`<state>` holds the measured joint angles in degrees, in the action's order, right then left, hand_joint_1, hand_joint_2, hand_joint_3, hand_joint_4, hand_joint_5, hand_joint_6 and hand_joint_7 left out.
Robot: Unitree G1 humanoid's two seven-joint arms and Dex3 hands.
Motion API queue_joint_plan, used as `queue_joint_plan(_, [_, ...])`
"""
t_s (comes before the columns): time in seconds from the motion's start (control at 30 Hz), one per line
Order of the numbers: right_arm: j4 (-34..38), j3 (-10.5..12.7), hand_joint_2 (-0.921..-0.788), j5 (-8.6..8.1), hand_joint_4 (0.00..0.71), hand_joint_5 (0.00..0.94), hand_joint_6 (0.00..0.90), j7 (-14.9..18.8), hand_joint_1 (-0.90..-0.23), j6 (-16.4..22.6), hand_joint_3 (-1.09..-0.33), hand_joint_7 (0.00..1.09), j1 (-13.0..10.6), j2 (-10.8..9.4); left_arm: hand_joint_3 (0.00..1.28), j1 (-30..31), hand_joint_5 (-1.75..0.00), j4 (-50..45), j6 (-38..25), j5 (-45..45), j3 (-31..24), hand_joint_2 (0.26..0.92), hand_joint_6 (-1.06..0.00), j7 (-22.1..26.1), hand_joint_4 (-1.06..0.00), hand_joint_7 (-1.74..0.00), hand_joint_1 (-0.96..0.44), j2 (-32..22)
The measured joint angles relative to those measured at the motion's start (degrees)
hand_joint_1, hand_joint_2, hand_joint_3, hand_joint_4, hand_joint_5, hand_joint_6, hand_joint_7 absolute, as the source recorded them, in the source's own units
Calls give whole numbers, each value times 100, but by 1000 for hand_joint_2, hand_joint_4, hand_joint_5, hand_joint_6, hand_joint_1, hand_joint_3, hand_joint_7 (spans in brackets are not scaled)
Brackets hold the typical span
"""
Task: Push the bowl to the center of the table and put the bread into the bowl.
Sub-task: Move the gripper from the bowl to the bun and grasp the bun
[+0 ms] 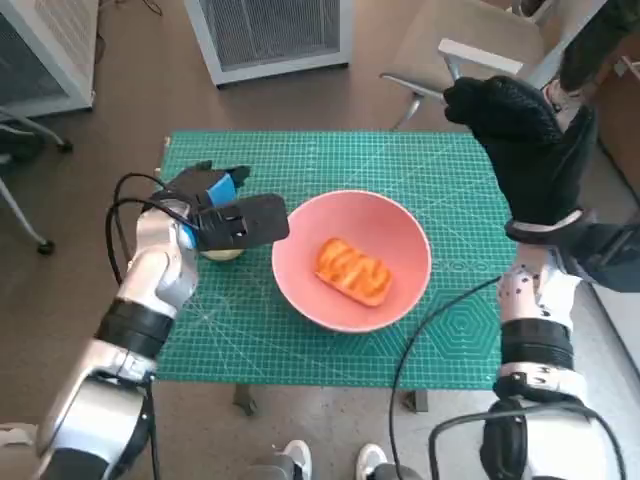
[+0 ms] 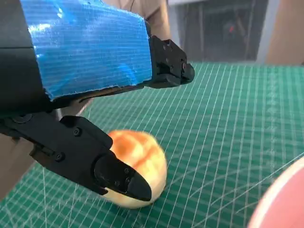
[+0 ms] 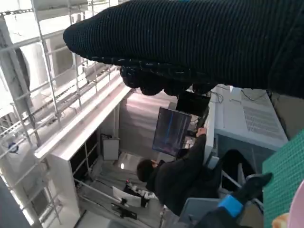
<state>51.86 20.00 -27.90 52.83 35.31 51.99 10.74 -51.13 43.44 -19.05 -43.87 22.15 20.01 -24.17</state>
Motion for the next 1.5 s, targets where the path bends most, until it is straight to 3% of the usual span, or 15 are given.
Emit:
queue_joint_plan(0.4, [43, 28, -921, -42, 237, 1, 271, 127, -637, 3, -492, 201, 0, 10, 23, -209, -48, 686, -60, 12, 225, 777, -486, -17, -357, -50, -62, 103])
queue_joint_plan(0.43, [46, 29, -921, -49, 238, 1, 272, 134, -636, -2, -491, 199, 0, 10, 24, -213, -100, 714, -80, 12, 238, 782, -493, -6, -456, -50, -42, 110])
queue_joint_plan(0.5, [60, 32, -921, -76, 238, 1, 274, 146, -636, -12, -490, 197, 0, 13, 21, -231, -205, 781, -151, 14, 254, 788, -507, 22, -511, -33, -24, 135])
queue_joint_plan(0.53, [65, 33, -921, -92, 238, 1, 275, 154, -635, -21, -490, 195, 0, 13, 119, -246, -565, 829, -198, 18, 259, 783, -516, 38, -593, -24, 123, 152])
queue_joint_plan(0.63, [73, 33, -921, -110, 238, 1, 277, 175, -634, -40, -489, 191, 0, 13, 241, -306, -995, 987, -317, 75, 264, 773, -527, 75, -692, -15, 301, 199])
queue_joint_plan(0.67, [76, 32, -921, -112, 238, 1, 278, 177, -634, -41, -489, 191, 0, 14, 297, -317, -1048, 1026, -339, 105, 265, 748, -529, 76, -701, -13, 320, 207])
queue_joint_plan(0.73, [86, 31, -921, -112, 238, 1, 279, 178, -632, -41, -489, 188, 0, 14, 562, -350, -1241, 1102, -360, 135, 265, 629, -538, 70, -697, -9, 373, 217])
queue_joint_plan(0.83, [92, 28, -921, -112, 236, 0, 282, 178, -628, -41, -491, 184, 0, 13, 647, -398, -1322, 1208, -346, 169, 273, 597, -581, 28, -690, -25, 393, 224])
queue_joint_plan(1.03, [86, 24, -921, -111, 232, 0, 284, 178, -628, -41, -494, 178, 0, 13, 467, -403, -1273, 1402, -245, 168, 364, 695, -711, -303, -705, -89, 390, 257])
queue_joint_plan(1.1, [85, 25, -921, -113, 232, 0, 285, 179, -628, -41, -493, 176, 0, 13, 288, -402, -1264, 1445, -167, 163, 416, 794, -672, -455, -719, -543, 201, 266])
queue_joint_plan(1.17, [85, 27, -921, -114, 232, 0, 286, 182, -628, -45, -491, 173, 0, 13, 168, -400, -1265, 1485, -71, 153, 461, 862, -643, -622, -722, -830, 85, 266])
queue_joint_plan(1.33, [85, 30, -921, -118, 233, 1, 290, 191, -626, -46, -490, 169, -2, 13, 101, -400, -1150, 1586, 65, 132, 555, 885, -640, -917, -756, -1076, 16, 261])
queue_joint_plan(1.5, [85, 30, -921, -115, 234, 1, 294, 191, -620, -28, -501, 163, -18, 13, 92, -400, -1099, 1612, 115, 134, 615, 886, -635, -975, -770, -1146, 4, 250])
